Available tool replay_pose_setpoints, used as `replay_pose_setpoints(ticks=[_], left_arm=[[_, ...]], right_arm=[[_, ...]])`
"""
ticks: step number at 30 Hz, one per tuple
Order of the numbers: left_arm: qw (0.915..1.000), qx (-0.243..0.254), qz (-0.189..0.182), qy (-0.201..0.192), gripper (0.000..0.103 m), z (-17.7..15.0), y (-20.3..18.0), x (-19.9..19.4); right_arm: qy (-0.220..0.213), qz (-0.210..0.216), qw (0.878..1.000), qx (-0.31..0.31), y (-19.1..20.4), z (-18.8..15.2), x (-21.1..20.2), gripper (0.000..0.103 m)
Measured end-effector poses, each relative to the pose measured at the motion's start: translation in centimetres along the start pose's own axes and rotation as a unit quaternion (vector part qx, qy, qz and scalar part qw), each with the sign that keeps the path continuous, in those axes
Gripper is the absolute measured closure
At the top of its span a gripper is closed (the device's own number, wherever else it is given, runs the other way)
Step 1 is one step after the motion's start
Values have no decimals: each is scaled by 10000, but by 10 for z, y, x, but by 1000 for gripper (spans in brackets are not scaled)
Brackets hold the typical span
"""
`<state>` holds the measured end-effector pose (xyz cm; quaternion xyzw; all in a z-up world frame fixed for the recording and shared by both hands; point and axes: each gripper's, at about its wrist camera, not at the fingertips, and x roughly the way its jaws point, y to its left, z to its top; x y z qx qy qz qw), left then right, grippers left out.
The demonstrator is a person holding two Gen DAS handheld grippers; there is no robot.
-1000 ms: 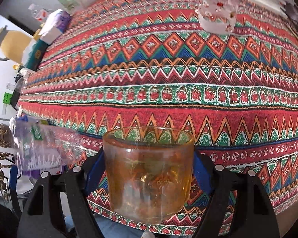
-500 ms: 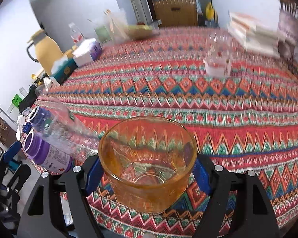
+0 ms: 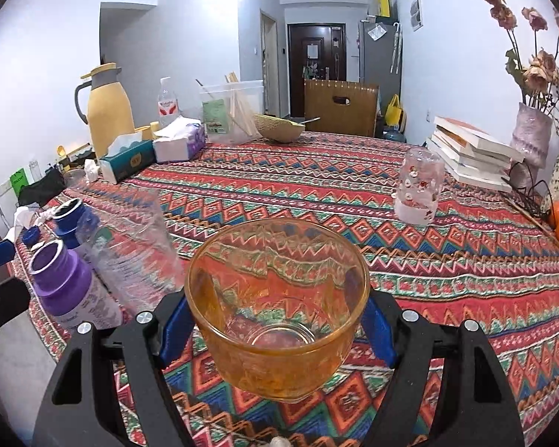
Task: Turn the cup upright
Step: 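Lower the upright amber cup onto the tablecloth and open the right gripper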
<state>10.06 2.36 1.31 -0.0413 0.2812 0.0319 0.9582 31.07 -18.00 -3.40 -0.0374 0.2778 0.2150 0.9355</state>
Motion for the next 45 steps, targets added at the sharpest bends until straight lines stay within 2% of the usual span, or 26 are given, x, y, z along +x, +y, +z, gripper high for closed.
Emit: replay_pose_setpoints(ticks=[3,9,15,23,24,25,28,36,45], left_arm=[[10000,-40,4,-58,7,0,2,-2],[10000,-37,-12,-23,7,-2,2,-3],[10000,-56,-22,-73,7,-5,5,-7],[9998,-126,-22,-147,7,-8,10,-14],[9998,-131,-33,-161,7,-8,10,-15],[9997,-134,-40,-176,7,-8,10,-16],[9996,-126,-26,-255,7,-7,10,-21],[9984,-59,-12,-564,7,-7,6,-40],[9944,101,-38,-1048,7,-22,2,-68]], right_arm=[[-235,36,9996,-149,13,-8,-11,29],[-425,93,9989,-156,27,-19,-20,29],[-354,25,9992,-166,31,-39,-8,28],[-406,-5,9991,-151,31,-41,-8,28],[-392,-61,9991,-148,31,-40,-9,18],[-416,-86,9990,-152,32,-38,-13,9],[-609,-75,9981,-85,31,-31,-35,7],[-962,-210,9951,86,34,-25,-93,7],[-1147,-454,9922,154,42,-40,-128,7]])
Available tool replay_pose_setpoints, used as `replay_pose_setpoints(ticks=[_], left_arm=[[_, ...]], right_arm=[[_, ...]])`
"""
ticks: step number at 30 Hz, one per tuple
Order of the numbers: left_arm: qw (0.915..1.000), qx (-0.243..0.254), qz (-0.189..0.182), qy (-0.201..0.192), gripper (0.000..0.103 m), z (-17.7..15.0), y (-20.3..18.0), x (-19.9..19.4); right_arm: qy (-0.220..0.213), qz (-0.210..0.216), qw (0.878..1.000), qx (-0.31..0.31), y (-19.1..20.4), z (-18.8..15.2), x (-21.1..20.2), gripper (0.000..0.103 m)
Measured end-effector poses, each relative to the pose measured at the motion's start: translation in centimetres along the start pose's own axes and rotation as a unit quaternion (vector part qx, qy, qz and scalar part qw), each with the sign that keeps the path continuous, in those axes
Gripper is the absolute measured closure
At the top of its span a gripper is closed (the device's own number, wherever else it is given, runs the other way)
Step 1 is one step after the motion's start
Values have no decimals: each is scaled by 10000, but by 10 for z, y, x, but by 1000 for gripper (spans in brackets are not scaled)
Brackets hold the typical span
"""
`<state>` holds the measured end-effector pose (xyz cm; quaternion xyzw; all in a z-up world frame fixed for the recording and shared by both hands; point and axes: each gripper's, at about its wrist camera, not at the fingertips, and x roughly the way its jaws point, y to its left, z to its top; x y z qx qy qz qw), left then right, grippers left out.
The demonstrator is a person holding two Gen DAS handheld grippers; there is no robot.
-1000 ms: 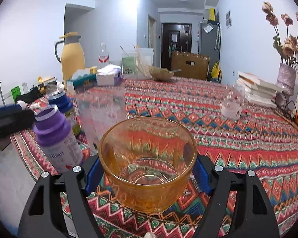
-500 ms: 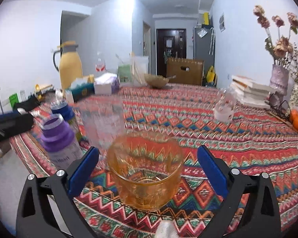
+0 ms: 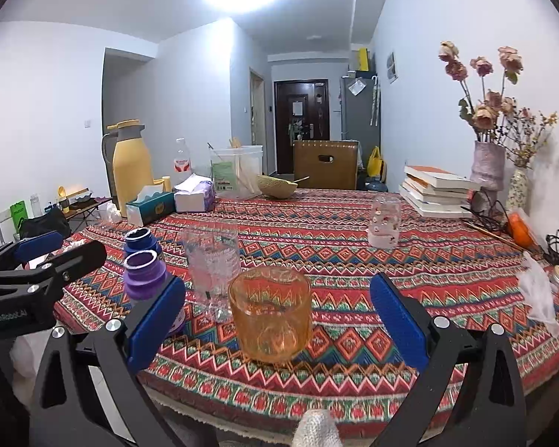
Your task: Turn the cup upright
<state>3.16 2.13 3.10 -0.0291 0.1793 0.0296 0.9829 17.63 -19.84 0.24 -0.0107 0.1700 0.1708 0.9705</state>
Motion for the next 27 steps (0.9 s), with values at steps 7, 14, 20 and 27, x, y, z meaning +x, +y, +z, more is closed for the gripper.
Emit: replay_pose_setpoints(ticks=[7,14,20,27], left_arm=[[9997,-17,35,-248,7,-16,5,-10],[9994,-79,247,-230,7,-33,12,-3],[9996,40,180,-194,7,-42,13,-1],[9999,31,21,-130,7,-44,15,7]], right_arm=[[176,-51,9998,125,5,-17,-5,7],[354,-130,9990,223,10,-32,1,7],[461,-196,9984,265,11,-41,7,7],[502,-283,9980,274,9,-42,14,7]])
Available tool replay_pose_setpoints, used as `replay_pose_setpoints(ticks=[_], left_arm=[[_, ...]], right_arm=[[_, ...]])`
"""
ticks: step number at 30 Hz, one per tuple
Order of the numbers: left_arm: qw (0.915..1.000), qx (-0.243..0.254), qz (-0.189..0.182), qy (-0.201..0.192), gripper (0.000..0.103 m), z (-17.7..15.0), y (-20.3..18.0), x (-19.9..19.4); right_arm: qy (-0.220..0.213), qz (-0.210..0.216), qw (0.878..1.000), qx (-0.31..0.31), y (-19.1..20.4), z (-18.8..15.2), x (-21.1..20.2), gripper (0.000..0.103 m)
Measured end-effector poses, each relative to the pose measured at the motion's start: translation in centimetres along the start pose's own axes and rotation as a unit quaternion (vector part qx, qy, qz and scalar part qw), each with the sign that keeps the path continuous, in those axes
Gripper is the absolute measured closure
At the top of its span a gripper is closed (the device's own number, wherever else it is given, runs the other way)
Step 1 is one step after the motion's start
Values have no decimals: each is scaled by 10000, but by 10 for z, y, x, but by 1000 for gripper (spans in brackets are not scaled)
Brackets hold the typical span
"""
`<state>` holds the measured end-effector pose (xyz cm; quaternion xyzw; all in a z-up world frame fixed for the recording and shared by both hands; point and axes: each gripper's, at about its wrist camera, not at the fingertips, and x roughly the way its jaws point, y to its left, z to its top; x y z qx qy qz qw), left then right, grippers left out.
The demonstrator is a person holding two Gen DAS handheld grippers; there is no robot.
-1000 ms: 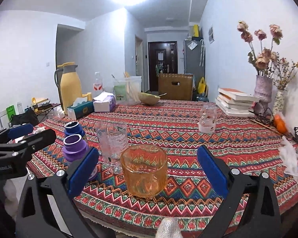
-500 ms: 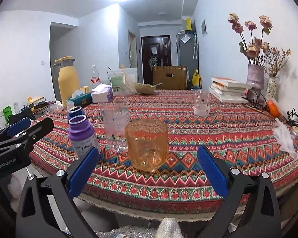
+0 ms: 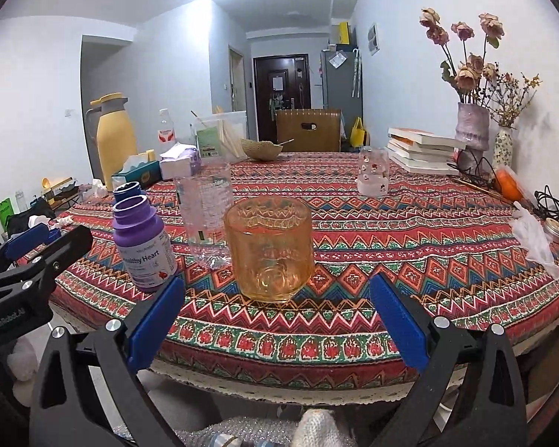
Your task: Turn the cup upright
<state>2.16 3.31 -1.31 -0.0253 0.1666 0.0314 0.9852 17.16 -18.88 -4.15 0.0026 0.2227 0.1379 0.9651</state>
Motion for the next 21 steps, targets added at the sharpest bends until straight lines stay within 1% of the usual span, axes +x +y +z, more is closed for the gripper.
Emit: replay_pose_setpoints(ticks=[7,21], left_arm=[[9999,69,-87,46,7,-1,-3,4],[9999,71,-79,18,7,-2,-3,2]], right_arm=[[10,0,10000,-9,1,1,3,7],[-31,-24,10000,-16,-1,2,2,7]])
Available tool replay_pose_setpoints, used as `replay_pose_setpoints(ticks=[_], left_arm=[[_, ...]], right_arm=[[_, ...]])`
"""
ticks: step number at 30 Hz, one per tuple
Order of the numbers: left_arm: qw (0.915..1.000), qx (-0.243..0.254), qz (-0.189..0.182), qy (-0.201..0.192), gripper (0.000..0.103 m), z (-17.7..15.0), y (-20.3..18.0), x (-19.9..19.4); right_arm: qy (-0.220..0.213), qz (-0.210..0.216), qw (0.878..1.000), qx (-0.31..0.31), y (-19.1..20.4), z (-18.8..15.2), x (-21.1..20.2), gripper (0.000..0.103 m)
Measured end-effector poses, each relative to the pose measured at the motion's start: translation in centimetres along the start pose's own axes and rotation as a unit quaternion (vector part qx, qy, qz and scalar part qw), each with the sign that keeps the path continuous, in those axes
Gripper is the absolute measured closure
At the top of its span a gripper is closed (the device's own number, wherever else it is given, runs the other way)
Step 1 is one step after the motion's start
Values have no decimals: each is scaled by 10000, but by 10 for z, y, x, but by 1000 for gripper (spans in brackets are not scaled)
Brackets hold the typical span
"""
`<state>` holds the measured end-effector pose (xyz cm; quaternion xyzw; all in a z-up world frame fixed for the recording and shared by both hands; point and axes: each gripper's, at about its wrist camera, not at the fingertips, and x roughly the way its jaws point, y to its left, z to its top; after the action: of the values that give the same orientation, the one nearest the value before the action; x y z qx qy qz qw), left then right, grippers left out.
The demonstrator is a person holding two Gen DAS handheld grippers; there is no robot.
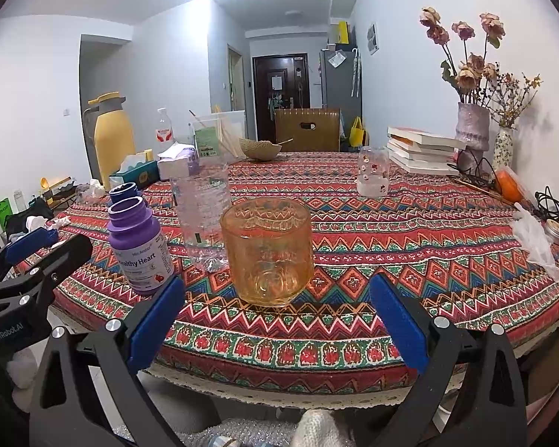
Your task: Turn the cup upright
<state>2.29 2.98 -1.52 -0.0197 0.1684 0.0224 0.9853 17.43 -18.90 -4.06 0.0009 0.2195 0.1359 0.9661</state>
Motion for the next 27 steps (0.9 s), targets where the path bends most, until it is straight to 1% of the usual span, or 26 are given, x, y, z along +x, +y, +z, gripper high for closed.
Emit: replay_pose_setpoints(ticks=[27], left_arm=[[10000,16,-41,-35,7,2,-1,-5]], right_arm=[[-41,-42,10000,-10,-2,3,-4,7]])
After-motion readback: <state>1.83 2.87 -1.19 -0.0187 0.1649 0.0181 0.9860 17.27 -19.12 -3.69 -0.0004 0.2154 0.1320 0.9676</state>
